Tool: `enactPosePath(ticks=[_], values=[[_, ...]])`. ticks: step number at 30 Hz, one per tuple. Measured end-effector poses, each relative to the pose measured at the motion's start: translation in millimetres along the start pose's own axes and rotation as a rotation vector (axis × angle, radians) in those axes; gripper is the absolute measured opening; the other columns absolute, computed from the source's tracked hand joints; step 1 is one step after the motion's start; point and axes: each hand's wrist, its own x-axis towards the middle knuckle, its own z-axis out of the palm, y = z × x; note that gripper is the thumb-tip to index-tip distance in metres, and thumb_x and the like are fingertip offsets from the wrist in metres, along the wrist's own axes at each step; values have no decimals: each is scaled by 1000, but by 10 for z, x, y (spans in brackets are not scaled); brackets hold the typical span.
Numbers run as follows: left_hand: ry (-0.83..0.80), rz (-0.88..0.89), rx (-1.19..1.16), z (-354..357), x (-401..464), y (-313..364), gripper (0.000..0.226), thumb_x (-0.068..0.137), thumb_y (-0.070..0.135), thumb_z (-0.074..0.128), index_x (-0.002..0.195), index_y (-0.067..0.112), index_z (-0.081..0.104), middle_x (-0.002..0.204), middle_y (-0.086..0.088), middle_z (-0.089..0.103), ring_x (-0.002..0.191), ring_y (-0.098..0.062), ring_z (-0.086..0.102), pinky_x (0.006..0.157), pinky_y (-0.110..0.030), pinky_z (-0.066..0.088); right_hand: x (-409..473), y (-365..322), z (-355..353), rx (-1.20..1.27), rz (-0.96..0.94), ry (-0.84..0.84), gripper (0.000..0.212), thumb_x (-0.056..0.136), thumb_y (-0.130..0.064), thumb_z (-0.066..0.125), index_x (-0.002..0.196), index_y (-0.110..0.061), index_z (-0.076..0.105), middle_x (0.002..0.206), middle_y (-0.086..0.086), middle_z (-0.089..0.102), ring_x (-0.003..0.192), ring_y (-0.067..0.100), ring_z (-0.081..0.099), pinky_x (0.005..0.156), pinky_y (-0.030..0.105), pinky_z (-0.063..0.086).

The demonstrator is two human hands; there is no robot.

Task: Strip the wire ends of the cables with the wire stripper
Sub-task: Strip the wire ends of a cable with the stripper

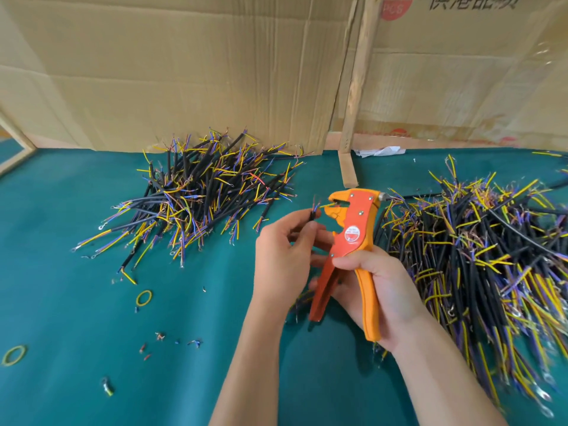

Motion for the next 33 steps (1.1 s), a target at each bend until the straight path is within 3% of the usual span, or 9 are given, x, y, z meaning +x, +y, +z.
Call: enactPosePath(ticks=[3, 5, 8, 12, 15, 20, 33], values=[[160, -18, 0, -33, 36, -18, 21, 95, 6, 60, 97, 21, 73, 80, 0, 75, 74, -21, 74, 65, -39, 62, -2, 15, 10, -45, 40, 20, 41, 77, -8, 62, 116, 1, 74, 125, 26, 68, 98, 39, 67, 73, 42, 58], [229, 5, 31, -55, 49, -29, 25, 93, 3, 63, 95, 26, 73, 80, 0, 75, 76, -19, 74, 72, -44, 62, -7, 9, -4, -8, 58, 27, 43, 83, -12, 64, 124, 2, 68, 128, 31, 64, 100, 42, 65, 79, 48, 60], [258, 39, 9, -82, 28, -18, 31, 92, -1, 63, 98, 28, 72, 78, -2, 72, 74, -16, 73, 60, -33, 60, -27, -33, -8, 37, 87, 34, 42, 90, -23, 61, 127, -4, 68, 112, 28, 70, 92, 45, 66, 86, 60, 58], [290, 68, -5, -100, 31, -24, 28, 91, -4, 62, 98, 22, 71, 76, -6, 70, 72, -16, 73, 54, -24, 56, -61, -98, -10, -18, 114, 28, 43, 91, -27, 60, 125, -1, 67, 81, 20, 60, 70, 36, 63, 69, 53, 58], [286, 92, -5, -87, 30, -12, 27, 88, -6, 65, 92, 20, 70, 74, -3, 71, 71, -17, 72, 54, -23, 55, -73, -115, 16, -75, 144, -22, 43, 86, -25, 67, 121, 1, 67, 78, 20, 59, 66, 36, 62, 64, 50, 57], [242, 99, -25, -106, 25, -3, 34, 83, -10, 69, 83, 24, 69, 75, 0, 74, 72, -23, 72, 64, -38, 60, -80, -79, 25, -91, 169, -65, 41, 80, -18, 68, 115, 2, 70, 77, 20, 60, 64, 35, 62, 62, 49, 56], [149, 91, 61, -131, 34, -6, 25, 78, -6, 76, 81, 18, 74, 79, 4, 76, 69, -9, 69, 72, -30, 57, -88, -108, -19, -96, 160, -99, 32, 82, -17, 66, 107, 2, 71, 72, 20, 54, 60, 34, 57, 59, 47, 55]])
